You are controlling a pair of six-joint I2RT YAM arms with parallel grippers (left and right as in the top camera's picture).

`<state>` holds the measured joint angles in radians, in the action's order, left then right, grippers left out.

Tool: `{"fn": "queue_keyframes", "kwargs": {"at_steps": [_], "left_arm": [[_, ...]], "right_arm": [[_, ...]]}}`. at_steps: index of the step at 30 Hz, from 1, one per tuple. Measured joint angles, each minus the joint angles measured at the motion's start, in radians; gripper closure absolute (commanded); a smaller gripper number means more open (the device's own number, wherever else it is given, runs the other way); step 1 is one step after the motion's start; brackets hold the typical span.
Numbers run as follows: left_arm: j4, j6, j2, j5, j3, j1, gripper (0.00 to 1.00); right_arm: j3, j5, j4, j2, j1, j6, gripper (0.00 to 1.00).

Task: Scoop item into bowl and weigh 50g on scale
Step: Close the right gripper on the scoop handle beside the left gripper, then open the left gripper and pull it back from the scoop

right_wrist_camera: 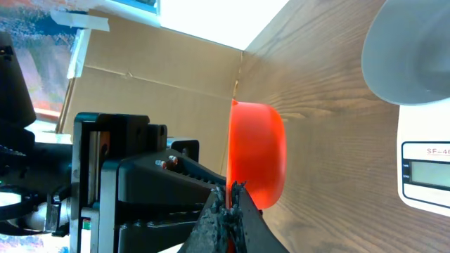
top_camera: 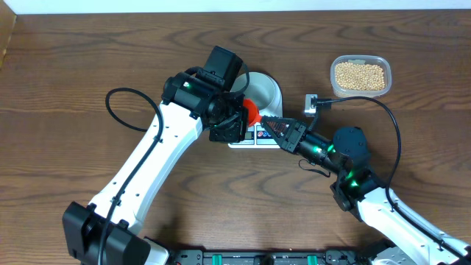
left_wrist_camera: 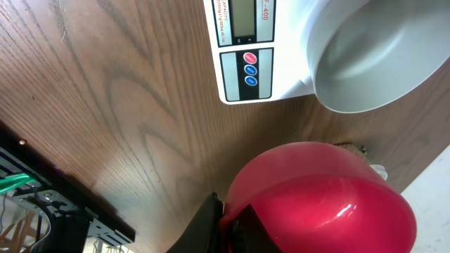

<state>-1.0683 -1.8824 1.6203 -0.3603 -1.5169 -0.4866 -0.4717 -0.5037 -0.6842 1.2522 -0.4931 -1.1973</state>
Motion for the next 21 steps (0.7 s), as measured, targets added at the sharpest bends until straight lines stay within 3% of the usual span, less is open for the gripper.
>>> {"fn": "queue_keyframes", "kwargs": {"at_steps": [4,5,7,8,9,21], "left_arm": [[0.000,0.000,0.000,0.000,0.000,0.000,0.91],[0.000,0.000,0.000,0.000,0.000,0.000,0.67],[0.001,0.001,0.000,-0.001,0.000,0.000,0.38],[0.001,0.000,0.000,0.000,0.000,0.000,0.27],[0.001,0.000,0.000,-0.001,0.000,0.000,0.23],[0.001,0.018,0.000,-0.001,0.000,0.002,0.21]], "right_arm": [[0.000,0.000,0.004,0.000,0.000,0.000,0.99],[0.000,0.000,0.005,0.000,0.000,0.000,0.99],[0.000,0.000,0.010,0.000,0.000,0.000,0.99],[0.000,0.000,0.014,0.000,0.000,0.000,0.99],[0.000,0.000,0.016,0.000,0.000,0.000,0.99],[0.000,0.008,0.032,0.000,0.000,0.002,0.99]]}}
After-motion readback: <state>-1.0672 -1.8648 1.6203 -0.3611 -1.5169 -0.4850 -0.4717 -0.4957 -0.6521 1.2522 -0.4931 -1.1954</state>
